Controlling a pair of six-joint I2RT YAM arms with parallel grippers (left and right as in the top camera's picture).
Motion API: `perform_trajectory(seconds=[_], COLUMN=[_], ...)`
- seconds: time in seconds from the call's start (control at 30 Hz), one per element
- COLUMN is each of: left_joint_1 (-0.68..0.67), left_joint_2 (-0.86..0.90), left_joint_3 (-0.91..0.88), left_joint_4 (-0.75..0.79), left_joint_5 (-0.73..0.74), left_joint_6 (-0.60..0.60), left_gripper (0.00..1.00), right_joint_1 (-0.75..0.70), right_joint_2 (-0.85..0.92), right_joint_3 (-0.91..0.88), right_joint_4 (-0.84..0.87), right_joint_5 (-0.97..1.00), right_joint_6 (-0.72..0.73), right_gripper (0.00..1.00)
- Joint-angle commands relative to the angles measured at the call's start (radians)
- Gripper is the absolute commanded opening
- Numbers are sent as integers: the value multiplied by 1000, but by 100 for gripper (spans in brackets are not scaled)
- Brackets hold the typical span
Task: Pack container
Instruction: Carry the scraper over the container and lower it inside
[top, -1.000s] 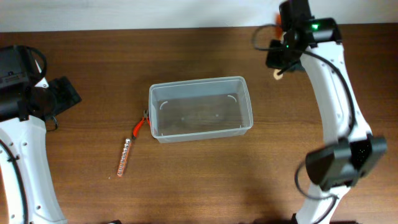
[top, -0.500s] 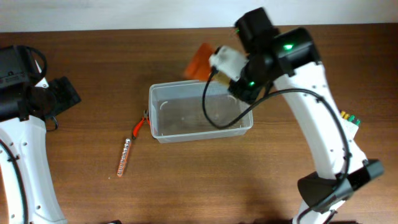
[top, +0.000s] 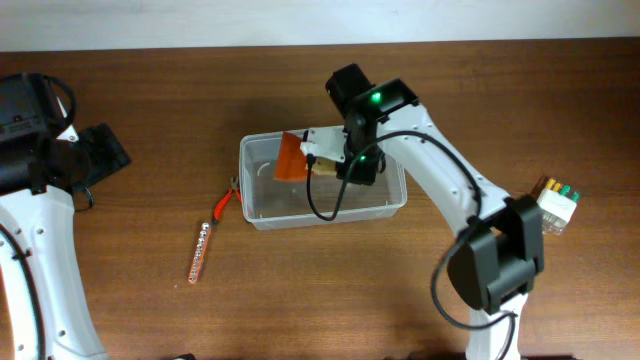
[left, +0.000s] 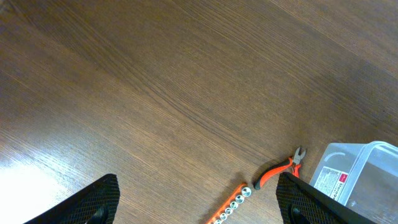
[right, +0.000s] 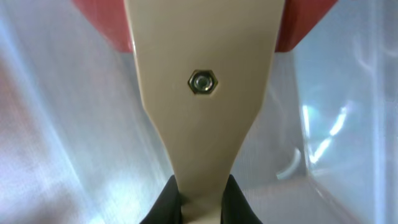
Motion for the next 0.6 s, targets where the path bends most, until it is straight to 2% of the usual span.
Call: perform_trajectory(seconds=[0.0, 0.17, 0.37, 0.47, 0.57], left_joint_1=[3, 3, 3, 3, 3], left_joint_2=[-1, -1, -1, -1, -1], left_joint_3=[-10, -10, -10, -10, -10], left_joint_4=[-8, -13, -14, -14, -13], left_joint_5=[7, 7, 7, 7, 7], left_joint_6=[-9, -9, -9, -9, -9], left_gripper=[83, 83, 83, 83, 83], right_joint_1=[-17, -29, -34, -34, -34], right_joint_2=[40, 94, 118, 117, 117], right_joint_3=[-35, -43, -44, -44, -40], right_joint_4=[25, 25, 24, 24, 18], right_joint_5=[-27, -28, -28, -33, -46], right_joint_6=[-20, -19, -7, -3, 4], right_gripper=[4, 6, 31, 48, 51])
